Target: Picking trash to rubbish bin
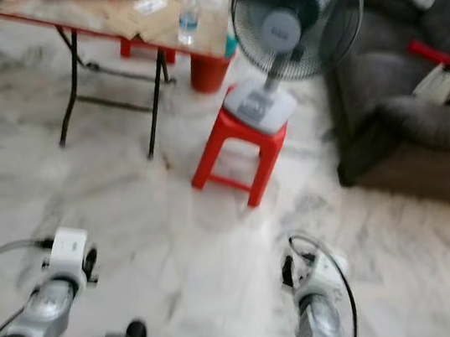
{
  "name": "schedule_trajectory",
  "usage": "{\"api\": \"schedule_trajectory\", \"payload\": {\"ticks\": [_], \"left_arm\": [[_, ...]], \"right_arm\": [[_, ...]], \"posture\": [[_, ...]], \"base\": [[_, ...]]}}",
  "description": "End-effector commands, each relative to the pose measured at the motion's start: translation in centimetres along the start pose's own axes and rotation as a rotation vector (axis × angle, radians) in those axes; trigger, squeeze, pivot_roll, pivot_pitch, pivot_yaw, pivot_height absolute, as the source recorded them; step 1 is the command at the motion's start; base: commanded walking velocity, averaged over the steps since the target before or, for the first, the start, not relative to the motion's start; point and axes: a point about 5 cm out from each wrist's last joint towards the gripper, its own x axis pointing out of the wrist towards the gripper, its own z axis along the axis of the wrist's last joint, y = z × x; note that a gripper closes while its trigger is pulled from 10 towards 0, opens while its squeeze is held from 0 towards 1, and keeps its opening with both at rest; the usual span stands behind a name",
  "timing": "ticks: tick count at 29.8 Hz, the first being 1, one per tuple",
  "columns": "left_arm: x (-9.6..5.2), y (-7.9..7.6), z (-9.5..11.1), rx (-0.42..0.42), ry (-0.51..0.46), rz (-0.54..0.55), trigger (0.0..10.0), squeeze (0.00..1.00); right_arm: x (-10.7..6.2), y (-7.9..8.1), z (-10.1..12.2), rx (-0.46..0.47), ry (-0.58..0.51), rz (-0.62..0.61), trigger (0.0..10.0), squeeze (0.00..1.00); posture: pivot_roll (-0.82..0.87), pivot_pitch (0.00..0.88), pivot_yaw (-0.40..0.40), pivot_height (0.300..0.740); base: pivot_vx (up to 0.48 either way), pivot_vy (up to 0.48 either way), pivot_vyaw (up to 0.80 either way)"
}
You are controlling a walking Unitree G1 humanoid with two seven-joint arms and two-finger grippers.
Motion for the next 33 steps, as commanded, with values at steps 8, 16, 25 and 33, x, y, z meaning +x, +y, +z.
{"api": "schedule_trajectory", "payload": {"ticks": [8, 16, 25, 33], "left_arm": [[1.6, -0.4, 7.4, 0.002, -0.356, 0.038, 10.0, 0.00], [1.5, -0.9, 9.6, 0.057, -0.454, 0.034, 10.0, 0.00], [1.1, -0.7, 10.1, 0.065, -0.468, 0.064, 10.0, 0.00], [0.8, -0.3, 10.4, 0.087, -0.471, 0.076, 10.0, 0.00]], "right_arm": [[1.9, 5.7, 5.4, 0.058, -0.247, 0.167, 10.0, 0.00], [1.8, 8.9, 6.5, 0.036, -0.302, 0.290, 10.0, 0.00], [1.8, 10.0, 6.9, 0.068, -0.318, 0.336, 10.0, 0.00], [1.7, 11.5, 7.3, 0.062, -0.335, 0.402, 10.0, 0.00]], "posture": [[0.02, 0.162, -0.107, 0.740], [0.03, 0.162, -0.108, 0.740], [0.04, 0.160, -0.114, 0.740], [0.05, 0.136, -0.112, 0.740]], "base": [[0.000, 0.000, 0.00], [0.000, 0.000, 0.16], [0.254, 0.000, 0.71], [0.300, 0.000, 0.35]]}}
